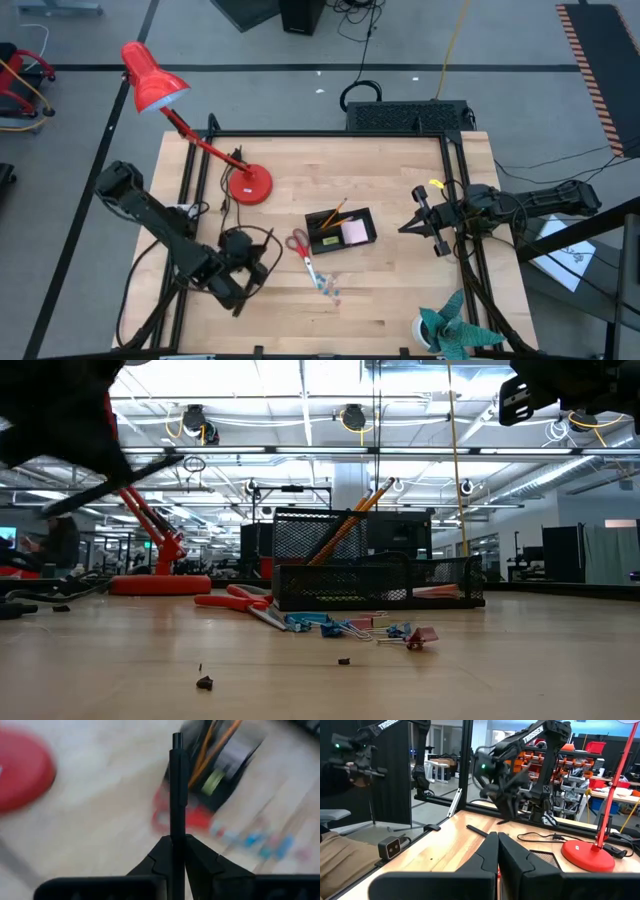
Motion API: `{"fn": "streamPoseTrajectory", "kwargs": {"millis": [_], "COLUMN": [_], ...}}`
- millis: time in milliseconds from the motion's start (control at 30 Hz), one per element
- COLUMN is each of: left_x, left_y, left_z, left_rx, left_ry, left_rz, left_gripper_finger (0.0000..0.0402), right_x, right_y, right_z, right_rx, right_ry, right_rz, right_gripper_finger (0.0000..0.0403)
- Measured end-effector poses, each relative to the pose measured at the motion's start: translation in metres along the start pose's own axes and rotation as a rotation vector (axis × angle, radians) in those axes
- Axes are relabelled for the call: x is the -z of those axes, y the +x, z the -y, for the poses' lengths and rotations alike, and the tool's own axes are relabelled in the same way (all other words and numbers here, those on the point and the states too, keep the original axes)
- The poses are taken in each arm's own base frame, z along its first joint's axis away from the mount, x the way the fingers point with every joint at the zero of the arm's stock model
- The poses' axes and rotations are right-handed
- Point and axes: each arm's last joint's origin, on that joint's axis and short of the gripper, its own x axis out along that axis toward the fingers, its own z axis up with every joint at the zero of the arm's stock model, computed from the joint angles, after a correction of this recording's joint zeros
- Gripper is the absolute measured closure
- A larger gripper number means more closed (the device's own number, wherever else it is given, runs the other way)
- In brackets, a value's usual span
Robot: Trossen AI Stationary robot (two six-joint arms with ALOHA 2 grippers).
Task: Pick and place office supplies into organizer
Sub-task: Put the black pen into the black desk organizer
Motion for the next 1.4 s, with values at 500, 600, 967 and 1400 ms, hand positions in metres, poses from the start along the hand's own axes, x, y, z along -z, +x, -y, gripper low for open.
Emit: {"fn": "streamPoseTrajectory", "kwargs": {"millis": [500,600,967,1400], "left_x": [-0.1,-0.114,-0.122,-0.1], "left_y": [0.024,0.033,0.084,0.137], "left_z": [0.04,0.037,0.029,0.038], "left_rx": [0.205,0.219,0.215,0.228], "left_ry": [0.232,0.239,0.255,0.308], "left_rz": [0.438,0.444,0.337,0.31], "left_gripper_finger": [0.0362,0.0364,0.0361,0.0358], "right_x": [0.0,0.0,0.0,0.003], "right_y": [0.0,0.0,0.0,0.003], "right_z": [0.0,0.0,0.0,0.0], "right_rx": [0.0,0.0,0.0,-0.001], "right_ry": [-0.001,0.0,-0.009,-0.025], "right_rz": [0.002,0.001,-0.001,-0.021], "right_gripper_finger": [0.0403,0.0403,0.0403,0.0403]}}
